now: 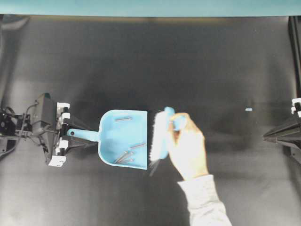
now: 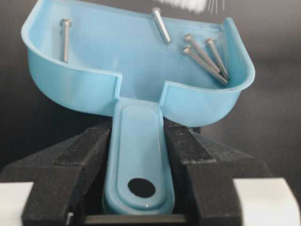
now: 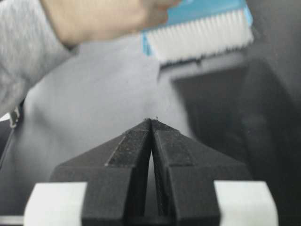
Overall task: Hold the dustpan with the left arm, while a human hand uses a hand brush to gather screws into the dustpan.
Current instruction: 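Hold the dustpan still with the left gripper during brushing, then keep the left gripper closed on the dustpan handle as brush withdraws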
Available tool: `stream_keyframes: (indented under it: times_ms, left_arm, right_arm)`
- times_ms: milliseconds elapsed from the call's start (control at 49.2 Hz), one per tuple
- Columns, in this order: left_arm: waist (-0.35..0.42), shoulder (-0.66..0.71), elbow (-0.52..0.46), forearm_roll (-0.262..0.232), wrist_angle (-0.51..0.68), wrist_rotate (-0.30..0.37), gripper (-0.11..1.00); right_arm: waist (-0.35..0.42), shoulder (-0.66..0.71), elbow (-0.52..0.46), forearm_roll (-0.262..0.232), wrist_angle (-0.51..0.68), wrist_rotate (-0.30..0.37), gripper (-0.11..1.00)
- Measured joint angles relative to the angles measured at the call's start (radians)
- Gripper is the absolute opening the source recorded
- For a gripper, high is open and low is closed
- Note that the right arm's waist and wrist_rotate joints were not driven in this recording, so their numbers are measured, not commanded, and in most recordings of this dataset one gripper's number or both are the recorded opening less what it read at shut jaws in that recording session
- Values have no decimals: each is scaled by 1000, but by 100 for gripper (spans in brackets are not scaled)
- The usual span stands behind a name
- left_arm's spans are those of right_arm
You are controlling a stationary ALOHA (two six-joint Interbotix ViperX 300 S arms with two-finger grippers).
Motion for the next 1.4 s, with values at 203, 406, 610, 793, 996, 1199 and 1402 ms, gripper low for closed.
stream_keyframes:
  times_ms: [203,406,610,793,996,1199,1402]
  left_arm:
    - [-2,-15,17,0,-25,-2,28]
    - [-2,-38,28,2,-77,-2,28]
    - [0,-64,44,2,-144,-2,28]
    - [2,-64,44,0,-150,0,28]
    - [2,-64,48,2,-190,28,28]
    - [3,-66,54,0,-233,37,28]
    - [6,-71,58,0,-253,40,28]
  right_arm:
    - [0,-2,0,0,0,0,0]
    - [0,-2,2,0,0,0,0]
    - [0,0,2,2,-2,0,0]
    - [0,0,0,0,0,0,0]
    - [0,-2,0,0,0,0,0]
    - [0,0,2,2,0,0,0]
    - [0,0,0,0,0,0,0]
